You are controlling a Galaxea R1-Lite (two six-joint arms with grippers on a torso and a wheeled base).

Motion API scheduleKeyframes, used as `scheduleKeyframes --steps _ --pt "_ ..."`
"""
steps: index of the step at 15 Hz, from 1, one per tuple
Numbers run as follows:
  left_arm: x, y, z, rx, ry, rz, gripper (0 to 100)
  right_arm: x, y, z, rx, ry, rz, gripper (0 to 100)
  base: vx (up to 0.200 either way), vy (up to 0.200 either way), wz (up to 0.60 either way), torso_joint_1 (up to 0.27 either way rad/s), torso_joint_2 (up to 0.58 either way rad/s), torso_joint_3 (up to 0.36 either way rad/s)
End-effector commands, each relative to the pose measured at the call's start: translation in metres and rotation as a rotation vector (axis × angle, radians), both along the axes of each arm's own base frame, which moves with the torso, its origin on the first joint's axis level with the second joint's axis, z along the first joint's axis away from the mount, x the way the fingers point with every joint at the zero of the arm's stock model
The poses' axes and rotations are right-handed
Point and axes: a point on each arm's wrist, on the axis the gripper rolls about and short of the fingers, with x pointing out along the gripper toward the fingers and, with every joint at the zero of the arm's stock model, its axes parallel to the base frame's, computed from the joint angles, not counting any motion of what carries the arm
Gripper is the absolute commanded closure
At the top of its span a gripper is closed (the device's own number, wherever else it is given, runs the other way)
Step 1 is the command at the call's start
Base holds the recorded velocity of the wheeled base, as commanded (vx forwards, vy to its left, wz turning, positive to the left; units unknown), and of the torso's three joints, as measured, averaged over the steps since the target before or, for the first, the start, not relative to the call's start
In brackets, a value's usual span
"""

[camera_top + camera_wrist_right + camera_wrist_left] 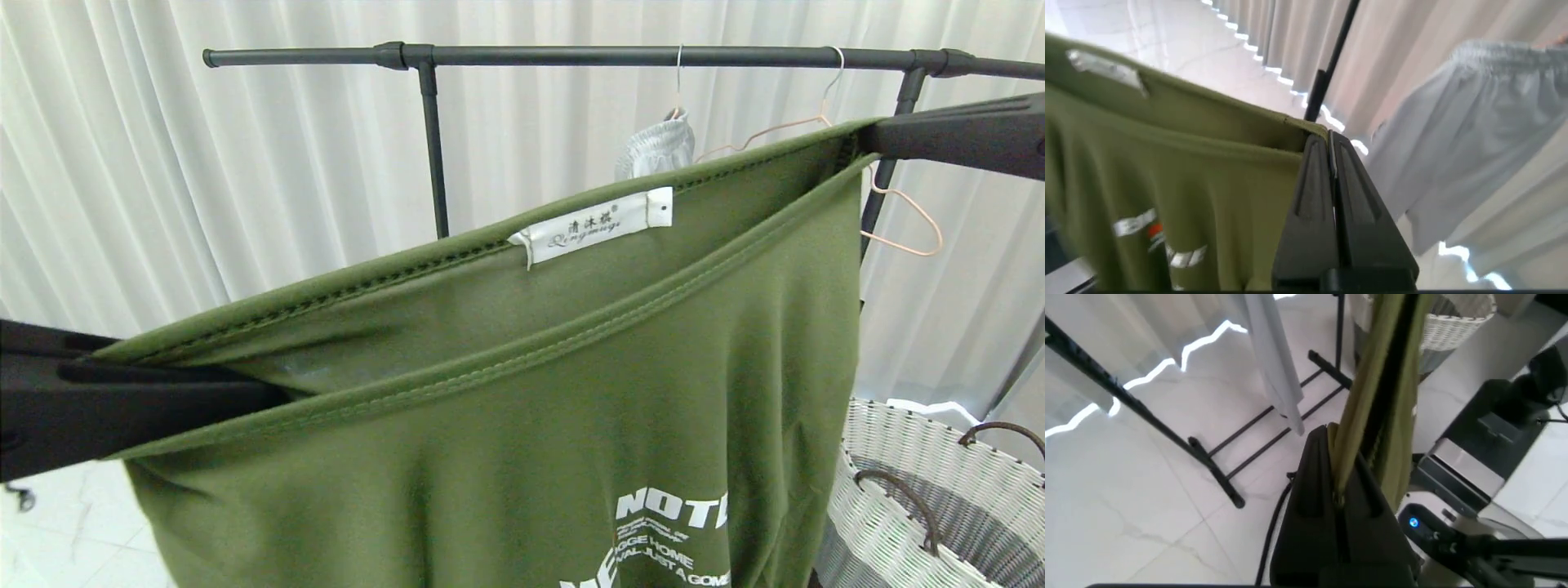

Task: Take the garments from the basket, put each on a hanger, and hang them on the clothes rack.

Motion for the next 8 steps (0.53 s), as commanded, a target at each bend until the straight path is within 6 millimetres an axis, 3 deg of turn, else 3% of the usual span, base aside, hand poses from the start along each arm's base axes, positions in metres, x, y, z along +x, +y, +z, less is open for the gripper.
scheduleKeyframes --steps 1,5,8 --pt "-0.011 0.013 0.000 -0.028 -0.012 -0.024 100 0.014 0.016 -0.004 -0.032 0.014 0.006 100 0.000 0.000 0.00 0.000 0.00 0.000" --pt "-0.010 0.012 0.001 -0.022 -0.024 0.000 100 0.013 0.013 -0.006 -0.045 0.023 -0.019 100 0.000 0.000 0.00 0.000 0.00 0.000" --pt "0.000 -0.001 0.010 -0.004 -0.075 0.095 100 0.008 -0.002 -0.006 -0.070 0.037 -0.123 100 0.000 0.000 0.00 0.000 0.00 0.000"
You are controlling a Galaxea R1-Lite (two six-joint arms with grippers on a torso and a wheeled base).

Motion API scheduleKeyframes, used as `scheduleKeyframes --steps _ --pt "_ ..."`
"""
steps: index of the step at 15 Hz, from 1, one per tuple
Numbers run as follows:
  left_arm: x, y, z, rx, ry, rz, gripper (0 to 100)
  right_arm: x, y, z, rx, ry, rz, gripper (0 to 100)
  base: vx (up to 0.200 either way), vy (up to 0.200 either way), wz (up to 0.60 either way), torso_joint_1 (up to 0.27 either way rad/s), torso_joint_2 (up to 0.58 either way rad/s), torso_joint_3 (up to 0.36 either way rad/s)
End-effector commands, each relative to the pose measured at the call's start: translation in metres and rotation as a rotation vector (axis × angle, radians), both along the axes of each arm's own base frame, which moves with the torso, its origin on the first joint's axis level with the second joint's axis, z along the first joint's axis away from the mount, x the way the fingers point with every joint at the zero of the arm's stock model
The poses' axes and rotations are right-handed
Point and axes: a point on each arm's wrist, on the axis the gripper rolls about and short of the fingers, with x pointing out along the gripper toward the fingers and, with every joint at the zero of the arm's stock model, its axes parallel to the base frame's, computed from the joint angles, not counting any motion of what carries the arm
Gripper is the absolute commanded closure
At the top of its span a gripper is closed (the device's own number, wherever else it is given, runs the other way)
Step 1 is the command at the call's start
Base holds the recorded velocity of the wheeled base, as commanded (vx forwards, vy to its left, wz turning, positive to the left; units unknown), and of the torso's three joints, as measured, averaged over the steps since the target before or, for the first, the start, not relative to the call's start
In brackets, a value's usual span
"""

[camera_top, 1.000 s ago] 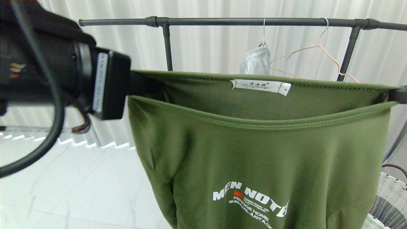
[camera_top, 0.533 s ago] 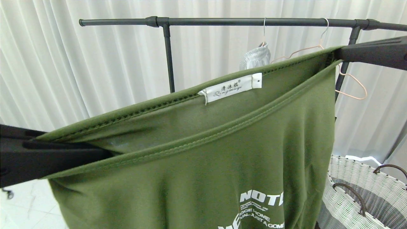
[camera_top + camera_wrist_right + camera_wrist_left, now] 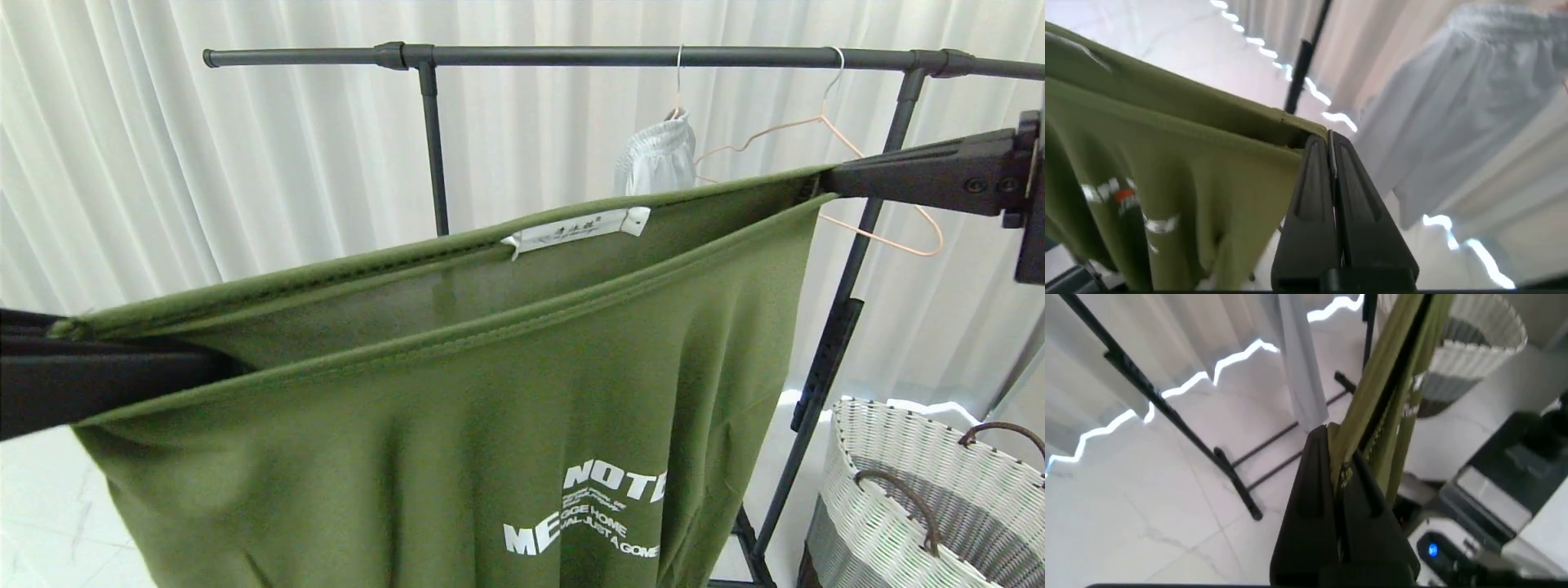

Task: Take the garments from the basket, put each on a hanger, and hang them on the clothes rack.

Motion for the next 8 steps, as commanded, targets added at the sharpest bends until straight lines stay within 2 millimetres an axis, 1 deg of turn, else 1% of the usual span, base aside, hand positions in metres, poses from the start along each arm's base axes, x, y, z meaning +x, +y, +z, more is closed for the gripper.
scheduleKeyframes --steps 1,2,3,5,6,8 --pt "0.010 -0.017 0.012 -0.020 -0.021 0.022 100 -0.006 -0.013 0.004 0.009 -0.011 -0.037 100 0.000 0.000 0.00 0.000 0.00 0.000" --pt "0.011 -0.020 0.014 -0.025 -0.023 0.022 100 -0.007 -0.014 0.004 0.009 -0.011 -0.040 100 0.000 0.000 0.00 0.000 0.00 0.000" --pt "0.026 -0.039 0.027 -0.074 -0.060 0.044 100 -0.015 -0.026 0.006 0.008 -0.010 -0.059 100 0.000 0.000 0.00 0.000 0.00 0.000" --pt "0.047 -0.059 0.036 -0.087 -0.071 0.099 100 -0.025 -0.035 0.010 -0.005 0.012 -0.047 100 0.000 0.000 0.00 0.000 0.00 0.000" --pt "0.053 -0.068 0.039 -0.089 -0.078 0.113 100 -0.027 -0.036 0.011 -0.008 0.017 -0.043 100 0.000 0.000 0.00 0.000 0.00 0.000" --pt "0.056 -0.073 0.035 -0.069 -0.071 0.123 100 -0.028 -0.036 0.009 -0.012 0.028 -0.036 100 0.000 0.000 0.00 0.000 0.00 0.000"
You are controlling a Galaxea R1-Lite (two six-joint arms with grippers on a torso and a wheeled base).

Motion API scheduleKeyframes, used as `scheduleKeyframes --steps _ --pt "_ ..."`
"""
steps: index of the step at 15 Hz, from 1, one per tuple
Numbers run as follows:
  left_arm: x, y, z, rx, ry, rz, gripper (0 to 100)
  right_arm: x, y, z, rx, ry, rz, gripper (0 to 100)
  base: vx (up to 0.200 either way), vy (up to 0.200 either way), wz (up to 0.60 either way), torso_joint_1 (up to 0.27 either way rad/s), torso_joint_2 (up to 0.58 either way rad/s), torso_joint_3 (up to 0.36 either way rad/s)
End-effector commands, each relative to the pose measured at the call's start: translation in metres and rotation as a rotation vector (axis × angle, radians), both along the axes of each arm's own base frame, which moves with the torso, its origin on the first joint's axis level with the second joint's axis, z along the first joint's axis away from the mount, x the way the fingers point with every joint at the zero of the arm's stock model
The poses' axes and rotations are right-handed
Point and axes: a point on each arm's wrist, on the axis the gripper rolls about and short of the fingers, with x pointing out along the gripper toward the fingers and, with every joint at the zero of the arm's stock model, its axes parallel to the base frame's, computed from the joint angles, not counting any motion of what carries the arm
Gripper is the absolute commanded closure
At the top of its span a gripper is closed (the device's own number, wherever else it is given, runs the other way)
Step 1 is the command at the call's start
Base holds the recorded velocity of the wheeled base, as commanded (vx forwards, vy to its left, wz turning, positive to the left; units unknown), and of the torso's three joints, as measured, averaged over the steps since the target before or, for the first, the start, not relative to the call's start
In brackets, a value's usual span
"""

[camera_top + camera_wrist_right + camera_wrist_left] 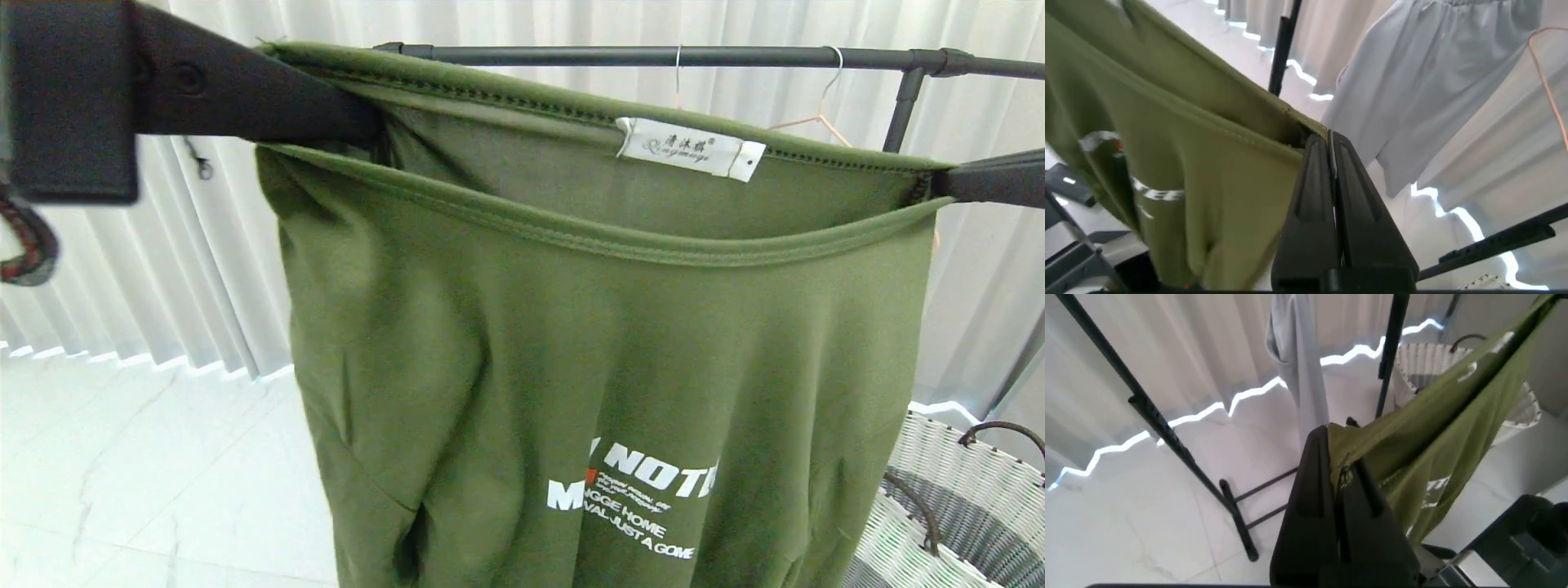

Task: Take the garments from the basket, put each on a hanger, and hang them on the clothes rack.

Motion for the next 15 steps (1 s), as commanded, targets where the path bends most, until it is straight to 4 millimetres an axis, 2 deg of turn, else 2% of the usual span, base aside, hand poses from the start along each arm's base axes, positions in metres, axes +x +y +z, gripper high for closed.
scheduleKeyframes --steps 1,2,3,6,10,11,13,15 --pt "0.013 -0.020 -0.013 0.055 0.035 0.006 100 -0.005 -0.001 -0.004 -0.008 0.013 0.019 100 0.000 0.000 0.00 0.000 0.00 0.000" --pt "0.013 -0.018 -0.013 0.056 0.036 0.006 100 -0.007 0.000 -0.007 -0.013 0.018 0.033 100 0.000 0.000 0.00 0.000 0.00 0.000" --pt "0.011 -0.016 -0.012 0.052 0.031 0.007 100 -0.008 0.000 -0.008 -0.019 0.025 0.039 0 0.000 0.000 0.00 0.000 0.00 0.000" --pt "0.007 -0.009 -0.016 0.062 0.036 0.010 100 -0.010 -0.002 -0.012 -0.040 0.048 0.041 0 0.000 0.000 0.00 0.000 0.00 0.000" --pt "0.007 0.000 -0.025 0.099 0.038 0.082 100 -0.020 -0.013 -0.034 -0.086 0.081 0.017 0 0.000 0.000 0.00 0.000 0.00 0.000" --pt "0.006 0.003 -0.028 0.109 0.037 0.097 100 -0.018 -0.016 -0.043 -0.120 0.099 -0.033 0 0.000 0.000 0.00 0.000 0.00 0.000" --pt "0.001 0.011 -0.032 0.121 0.038 0.100 100 -0.013 -0.025 -0.063 -0.308 0.115 -0.226 0 0.000 0.000 0.00 0.000 0.00 0.000" --pt "0.000 0.012 -0.033 0.123 0.039 0.104 100 -0.008 -0.031 -0.084 -0.459 0.119 -0.347 0 0.000 0.000 0.00 0.000 0.00 0.000"
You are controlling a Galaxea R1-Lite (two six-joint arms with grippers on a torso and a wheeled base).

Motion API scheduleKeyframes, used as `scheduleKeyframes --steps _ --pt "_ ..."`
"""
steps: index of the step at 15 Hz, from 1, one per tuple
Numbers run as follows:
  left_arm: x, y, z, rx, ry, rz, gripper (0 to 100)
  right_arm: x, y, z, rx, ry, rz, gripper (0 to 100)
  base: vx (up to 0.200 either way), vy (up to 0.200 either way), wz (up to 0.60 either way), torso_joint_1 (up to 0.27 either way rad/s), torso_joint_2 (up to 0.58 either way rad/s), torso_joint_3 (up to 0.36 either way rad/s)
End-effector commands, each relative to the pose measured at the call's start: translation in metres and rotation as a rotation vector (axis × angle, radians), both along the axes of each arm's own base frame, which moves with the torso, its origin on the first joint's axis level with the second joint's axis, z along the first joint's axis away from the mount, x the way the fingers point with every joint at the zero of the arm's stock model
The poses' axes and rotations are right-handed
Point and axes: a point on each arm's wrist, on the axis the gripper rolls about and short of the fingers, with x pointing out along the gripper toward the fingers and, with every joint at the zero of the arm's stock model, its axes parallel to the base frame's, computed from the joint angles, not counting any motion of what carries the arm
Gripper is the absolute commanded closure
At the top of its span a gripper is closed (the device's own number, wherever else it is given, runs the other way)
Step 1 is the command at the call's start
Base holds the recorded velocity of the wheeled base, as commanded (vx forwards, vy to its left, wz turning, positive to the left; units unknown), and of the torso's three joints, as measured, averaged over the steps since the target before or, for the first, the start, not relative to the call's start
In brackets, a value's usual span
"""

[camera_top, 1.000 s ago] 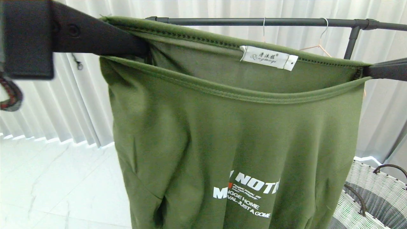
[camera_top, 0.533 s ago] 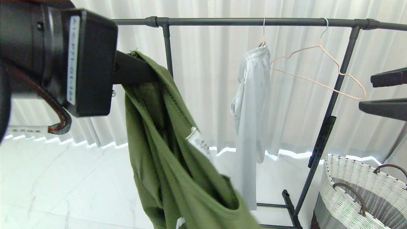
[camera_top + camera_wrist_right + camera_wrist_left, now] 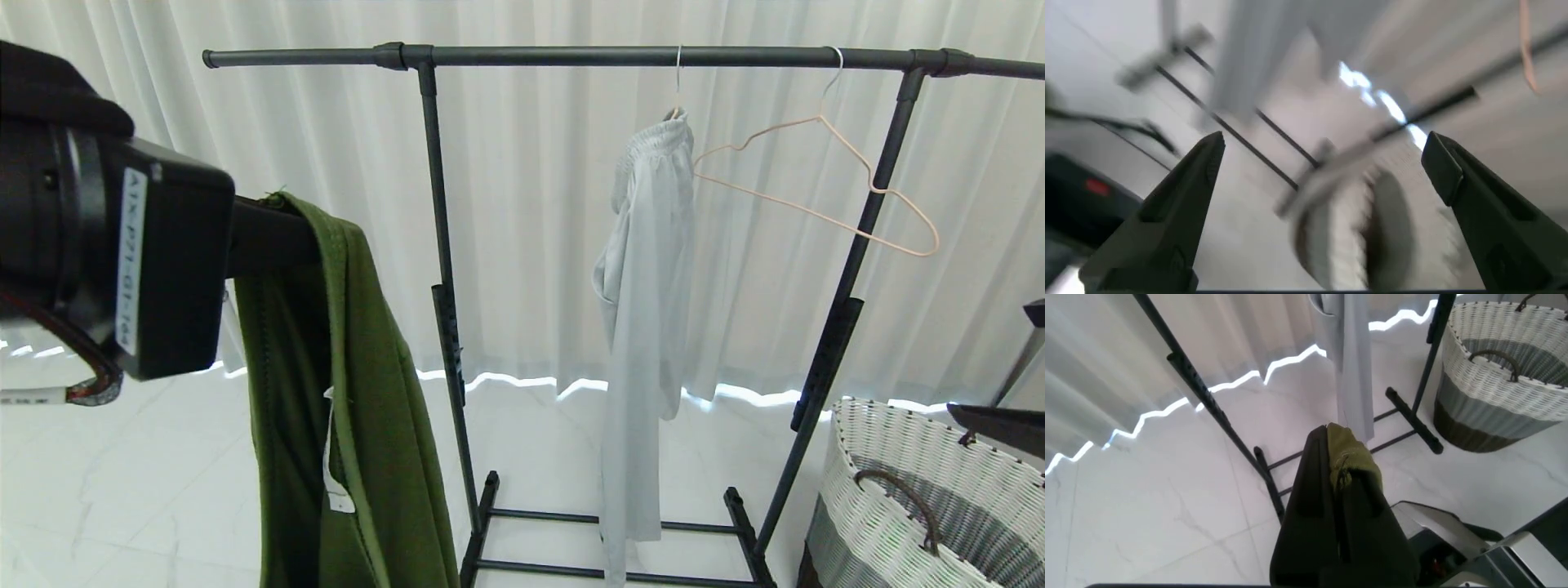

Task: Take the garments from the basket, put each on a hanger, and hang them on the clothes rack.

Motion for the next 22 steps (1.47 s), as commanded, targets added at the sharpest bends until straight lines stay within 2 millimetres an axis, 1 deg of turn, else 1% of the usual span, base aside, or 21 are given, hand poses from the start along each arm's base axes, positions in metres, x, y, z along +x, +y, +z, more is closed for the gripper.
scheduleKeyframes --steps 1,4,7,9,12,14,15,16,17,19,22 --pt "-0.003 0.004 0.000 -0.003 -0.002 0.001 100 0.003 -0.006 -0.023 -0.106 0.032 -0.073 0 0.000 0.000 0.00 0.000 0.00 0.000" --pt "-0.003 0.004 -0.004 0.006 0.007 0.003 100 0.003 -0.007 -0.053 -0.089 -0.029 -0.079 0 0.000 0.000 0.00 0.000 0.00 0.000" --pt "-0.002 0.004 -0.006 0.012 0.013 0.009 100 0.002 -0.017 -0.086 -0.169 -0.077 -0.108 0 0.000 0.000 0.00 0.000 0.00 0.000" --pt "-0.001 0.008 -0.008 0.018 0.018 0.022 100 0.005 -0.023 -0.107 -0.183 -0.076 -0.157 0 0.000 0.000 0.00 0.000 0.00 0.000" --pt "-0.002 0.014 -0.017 0.038 0.032 0.039 100 0.014 -0.039 -0.154 -0.189 -0.022 -0.341 0 0.000 0.000 0.00 0.000 0.00 0.000" --pt "-0.005 0.018 -0.021 0.047 0.038 0.039 100 0.007 -0.048 -0.183 -0.165 -0.034 -0.413 0 0.000 0.000 0.00 0.000 0.00 0.000" --pt "-0.005 0.018 -0.021 0.048 0.039 0.039 100 0.006 -0.049 -0.187 -0.160 -0.042 -0.415 0 0.000 0.000 0.00 0.000 0.00 0.000" --pt "-0.005 0.019 -0.022 0.050 0.039 0.039 100 0.002 -0.050 -0.196 -0.165 -0.049 -0.410 0 0.000 0.000 0.00 0.000 0.00 0.000" --pt "-0.005 0.019 -0.021 0.050 0.038 0.038 100 -0.001 -0.050 -0.200 -0.178 -0.036 -0.405 0 0.000 0.000 0.00 0.000 0.00 0.000" --pt "-0.005 0.019 -0.021 0.050 0.038 0.038 100 -0.012 -0.054 -0.214 -0.208 0.005 -0.399 0 0.000 0.000 0.00 0.000 0.00 0.000" --pt "-0.004 0.021 -0.021 0.050 0.036 0.057 100 -0.018 -0.056 -0.220 -0.235 0.047 -0.403 0 0.000 0.000 0.00 0.000 0.00 0.000"
